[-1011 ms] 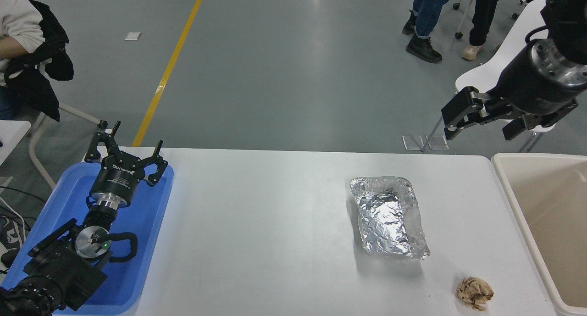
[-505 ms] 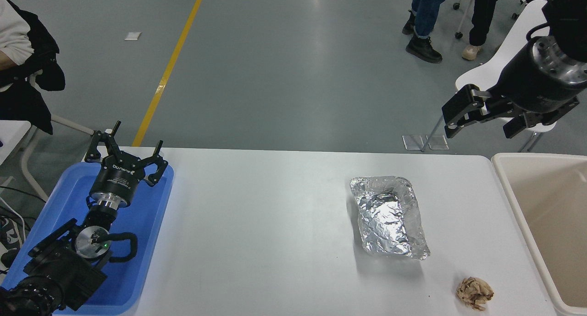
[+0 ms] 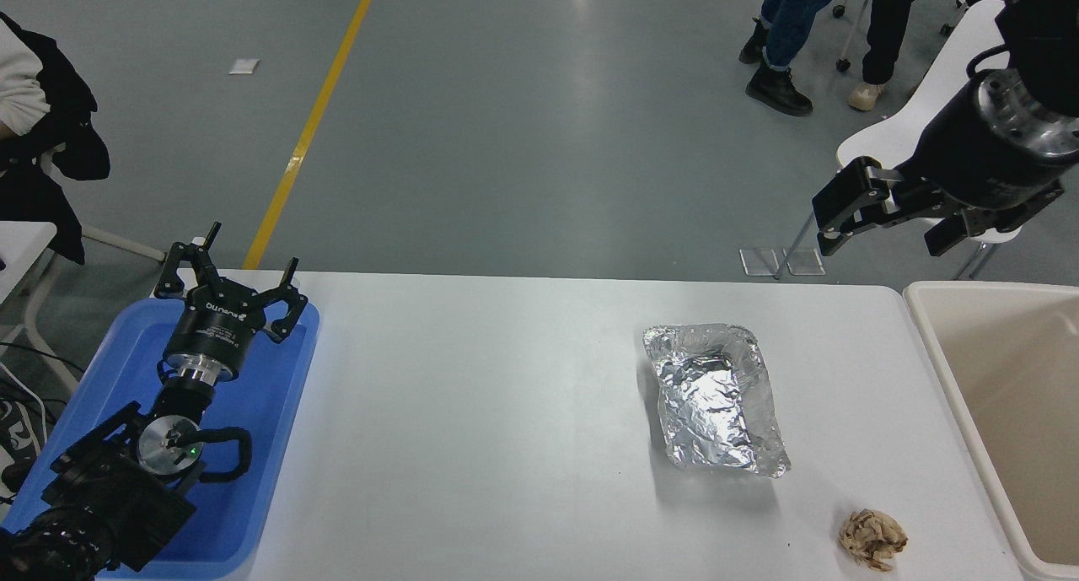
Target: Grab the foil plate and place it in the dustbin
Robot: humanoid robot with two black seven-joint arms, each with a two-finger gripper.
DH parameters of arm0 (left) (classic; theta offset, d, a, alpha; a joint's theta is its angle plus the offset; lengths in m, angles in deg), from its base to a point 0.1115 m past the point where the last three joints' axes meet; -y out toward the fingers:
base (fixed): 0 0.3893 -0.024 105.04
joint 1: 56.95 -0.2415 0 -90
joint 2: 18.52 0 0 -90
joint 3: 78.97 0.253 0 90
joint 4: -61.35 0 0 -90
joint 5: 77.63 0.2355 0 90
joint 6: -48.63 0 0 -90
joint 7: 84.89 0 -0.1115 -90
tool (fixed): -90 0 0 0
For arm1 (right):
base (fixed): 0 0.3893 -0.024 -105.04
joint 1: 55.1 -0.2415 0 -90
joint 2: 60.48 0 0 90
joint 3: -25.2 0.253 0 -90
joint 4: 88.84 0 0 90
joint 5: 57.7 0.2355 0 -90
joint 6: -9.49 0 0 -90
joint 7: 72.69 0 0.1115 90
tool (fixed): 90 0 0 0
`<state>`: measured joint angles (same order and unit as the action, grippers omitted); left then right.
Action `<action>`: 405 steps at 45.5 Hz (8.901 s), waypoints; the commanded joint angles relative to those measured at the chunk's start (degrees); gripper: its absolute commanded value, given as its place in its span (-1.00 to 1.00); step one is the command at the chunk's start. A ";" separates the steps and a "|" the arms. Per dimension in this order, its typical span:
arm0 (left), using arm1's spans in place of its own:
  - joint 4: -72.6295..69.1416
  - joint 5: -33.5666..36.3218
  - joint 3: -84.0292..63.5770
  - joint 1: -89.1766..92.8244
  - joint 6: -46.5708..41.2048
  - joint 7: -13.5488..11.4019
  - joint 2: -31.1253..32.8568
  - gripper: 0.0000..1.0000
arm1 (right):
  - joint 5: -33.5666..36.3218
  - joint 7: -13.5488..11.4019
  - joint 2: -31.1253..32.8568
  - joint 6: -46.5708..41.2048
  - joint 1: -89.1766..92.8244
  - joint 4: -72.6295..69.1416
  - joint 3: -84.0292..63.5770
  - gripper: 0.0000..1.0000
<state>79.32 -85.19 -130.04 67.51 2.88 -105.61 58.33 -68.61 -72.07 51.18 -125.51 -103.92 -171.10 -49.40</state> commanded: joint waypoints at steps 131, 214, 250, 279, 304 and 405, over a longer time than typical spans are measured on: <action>-0.04 0.00 0.00 0.08 0.05 0.06 0.06 1.00 | -7.90 0.00 -7.34 35.07 68.15 33.49 24.24 0.95; -0.04 0.00 0.00 0.08 0.05 0.06 0.15 1.00 | -13.53 0.09 6.72 21.38 41.26 8.09 17.65 -1.00; -0.04 0.00 0.00 0.08 0.05 0.06 0.06 1.00 | -12.65 0.00 14.46 0.00 11.99 6.86 13.87 -1.00; 0.05 0.00 0.00 0.08 0.05 0.06 0.06 1.00 | -12.56 -0.09 15.25 0.00 4.51 7.38 9.03 -1.00; -0.04 0.00 0.00 0.08 0.05 0.06 0.06 1.00 | -13.18 -0.27 26.06 0.00 5.22 16.52 -10.21 -1.00; -0.04 -0.09 0.00 -0.01 -0.04 -0.12 -0.03 1.00 | -11.68 -0.88 13.31 57.04 103.57 74.88 39.53 0.27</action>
<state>79.27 -85.27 -130.04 67.50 2.84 -105.71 58.30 -80.36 -72.85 65.13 -72.36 -1.32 -96.84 -11.37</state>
